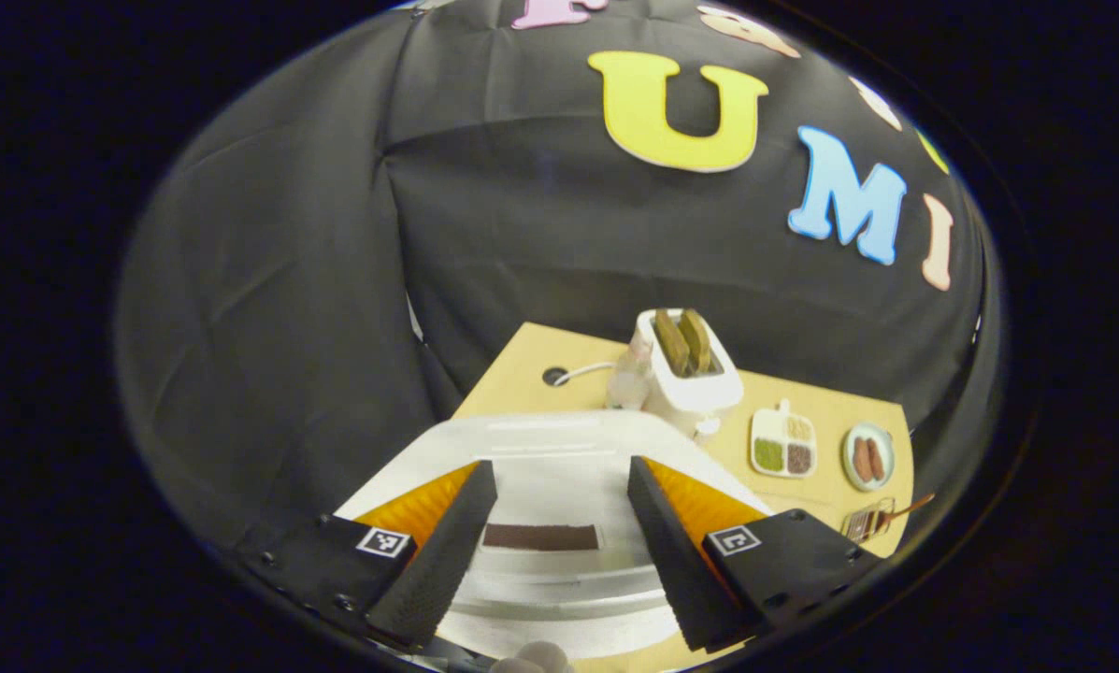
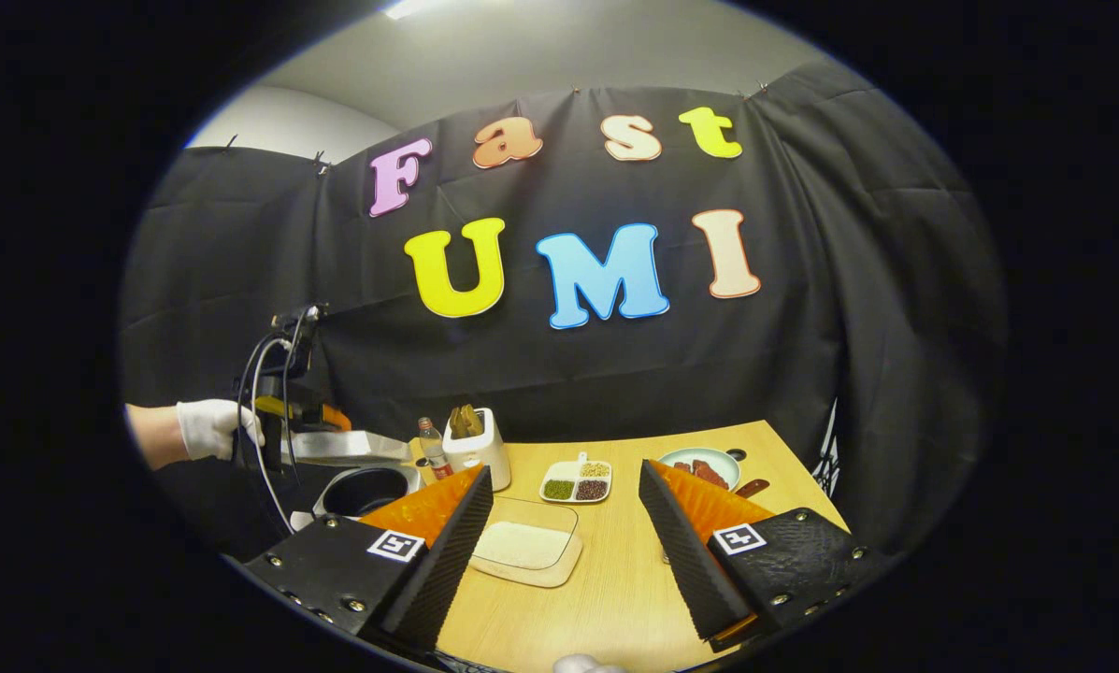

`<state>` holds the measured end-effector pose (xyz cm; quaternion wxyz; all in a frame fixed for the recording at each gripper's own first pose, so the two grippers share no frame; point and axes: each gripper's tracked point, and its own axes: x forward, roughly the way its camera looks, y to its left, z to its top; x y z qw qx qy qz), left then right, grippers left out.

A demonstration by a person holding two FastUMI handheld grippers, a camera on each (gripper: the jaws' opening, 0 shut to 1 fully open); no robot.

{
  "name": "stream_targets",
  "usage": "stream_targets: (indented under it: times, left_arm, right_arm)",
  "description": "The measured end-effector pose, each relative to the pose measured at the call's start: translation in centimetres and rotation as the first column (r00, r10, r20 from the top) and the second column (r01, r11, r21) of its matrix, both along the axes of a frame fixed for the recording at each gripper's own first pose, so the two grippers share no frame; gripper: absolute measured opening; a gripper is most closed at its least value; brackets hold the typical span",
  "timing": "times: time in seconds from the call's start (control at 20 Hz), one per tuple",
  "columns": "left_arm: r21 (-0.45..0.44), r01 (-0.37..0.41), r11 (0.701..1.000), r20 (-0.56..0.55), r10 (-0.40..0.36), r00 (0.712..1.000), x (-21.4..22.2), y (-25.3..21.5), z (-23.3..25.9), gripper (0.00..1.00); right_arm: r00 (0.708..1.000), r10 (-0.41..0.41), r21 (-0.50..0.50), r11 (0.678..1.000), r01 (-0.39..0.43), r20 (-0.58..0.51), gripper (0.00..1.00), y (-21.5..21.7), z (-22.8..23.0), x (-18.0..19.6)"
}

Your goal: Close the left gripper, press the button to open the rice cooker; take a wooden spoon from the chopstick holder with the right hand, scoop a spoonful of rice and pour it into the rice cooker, then put the wooden spoon back into the chopstick holder.

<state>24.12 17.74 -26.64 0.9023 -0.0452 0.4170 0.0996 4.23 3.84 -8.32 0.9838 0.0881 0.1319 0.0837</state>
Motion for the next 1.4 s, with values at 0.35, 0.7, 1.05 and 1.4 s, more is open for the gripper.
stream_targets:
  times: [0.35, 0.7, 1.05, 1.4]
  left_arm:
    - [-0.038, 0.037, 0.999, -0.200, -0.044, 0.979, -4.8, -2.2, -7.4, 0.99]
    - [-0.073, 0.038, 0.997, -0.213, -0.053, 0.976, -5.1, -3.0, -8.3, 0.96]
    - [-0.047, 0.094, 0.994, -0.138, -0.100, 0.985, -3.9, -3.4, -8.3, 0.96]
    - [0.019, 0.088, 0.996, -0.091, -0.086, 0.992, -3.4, -3.4, -7.7, 0.98]
  right_arm:
    - [0.999, 0.034, 0.000, 0.999, -0.034, -0.042, 0.96, 0.4, -1.8, 0.0]
    - [0.997, 0.051, 0.026, 0.998, -0.050, -0.062, 0.96, 0.6, -2.5, 0.9]
    - [0.998, 0.041, 0.045, 0.998, -0.039, -0.056, 0.96, -0.2, -1.8, 1.5]
    - [0.999, 0.034, 0.024, 0.999, -0.033, -0.042, 0.96, -0.4, -1.2, 1.7]
